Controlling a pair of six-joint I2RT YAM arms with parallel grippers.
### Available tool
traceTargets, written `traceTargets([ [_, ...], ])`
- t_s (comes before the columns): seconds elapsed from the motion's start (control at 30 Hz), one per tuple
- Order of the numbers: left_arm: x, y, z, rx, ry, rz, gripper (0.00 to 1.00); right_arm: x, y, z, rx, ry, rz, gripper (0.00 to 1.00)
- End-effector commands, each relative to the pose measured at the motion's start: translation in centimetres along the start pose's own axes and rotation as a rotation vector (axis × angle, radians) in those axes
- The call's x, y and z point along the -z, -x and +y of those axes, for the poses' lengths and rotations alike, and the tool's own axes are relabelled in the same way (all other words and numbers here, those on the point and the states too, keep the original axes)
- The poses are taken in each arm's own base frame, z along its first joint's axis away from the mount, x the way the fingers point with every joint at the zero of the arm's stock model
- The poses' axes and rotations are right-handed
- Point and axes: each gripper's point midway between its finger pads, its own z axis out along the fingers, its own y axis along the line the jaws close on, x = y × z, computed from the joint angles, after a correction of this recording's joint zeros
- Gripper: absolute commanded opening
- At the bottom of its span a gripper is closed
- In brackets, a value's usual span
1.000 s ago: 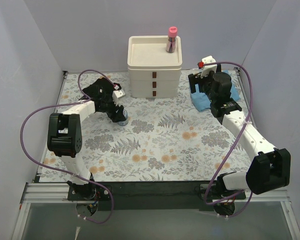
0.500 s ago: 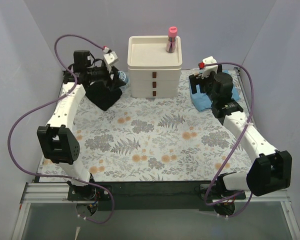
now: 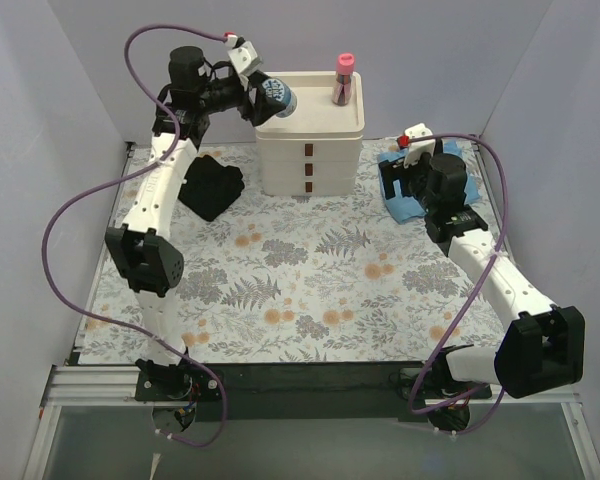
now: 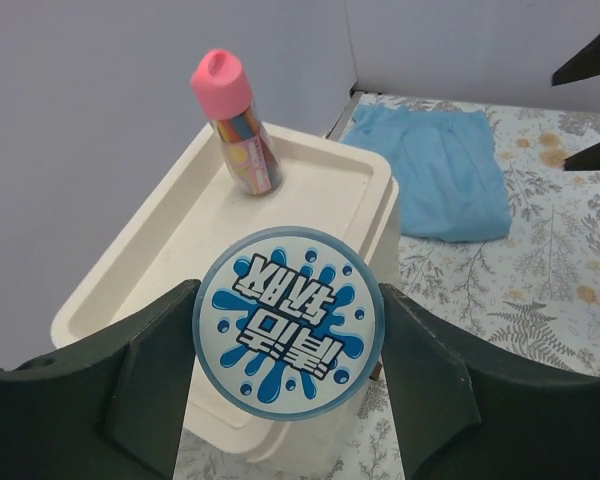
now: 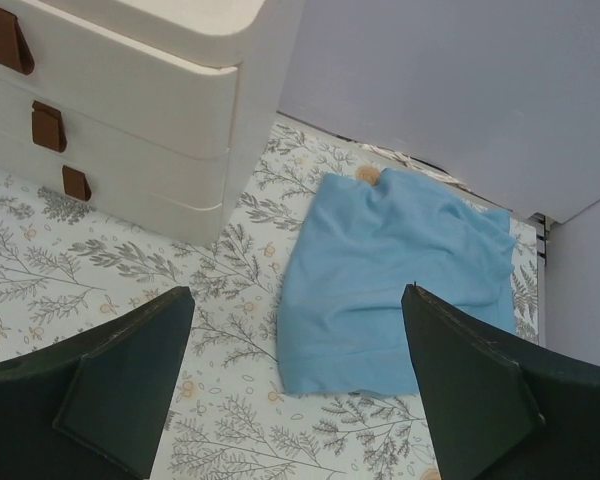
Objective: Sort the stationery into containers
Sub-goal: Place the stationery in the storage box.
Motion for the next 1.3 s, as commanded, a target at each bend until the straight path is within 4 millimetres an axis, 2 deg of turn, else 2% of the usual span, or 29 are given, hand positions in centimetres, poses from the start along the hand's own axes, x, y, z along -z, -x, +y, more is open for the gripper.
traceTargets([
  [0.0,-2.3,-1.0,2.5,0.002,0.081,-0.011,0.0,0.8,0.9,-0.5,-0.009,-0.005,-0.044,0.94],
  [0.03,-2.7,-0.6,2.5,-0.01,0.085,-0.022,0.0,0.9,0.8,-0.8,-0.013,-0.011,-0.042,0.94],
  [0.13,-3.4,-1.1,3.5,-0.026,0.124,-0.024,0.0,0.9,0.4,-0.9,-0.023,-0.012,-0.036,0.94],
  [0.27,-3.7,-1.1,4.0,-0.036,0.139,-0.031,0.0,0.8,-0.2,-1.0,-0.041,-0.007,-0.024,0.94],
  [0.5,-4.3,-2.1,4.5,-0.046,0.151,-0.021,0.08,0.1,-0.5,-1.4,-0.062,-0.007,-0.012,0.94],
  [0.6,-4.5,-2.7,5.1,-0.055,0.175,-0.009,0.13,-0.3,-0.6,-1.0,-0.071,0.02,-0.012,0.94],
  [0.77,-4.9,-3.6,5.9,-0.062,0.199,0.004,0.22,-0.5,-1.1,-1.7,-0.088,0.01,0.001,0.93],
  [1.27,-5.7,-7.5,6.4,-0.033,0.214,0.066,0.3,-0.6,-2.6,-2.9,-0.137,0.002,0.033,0.93],
])
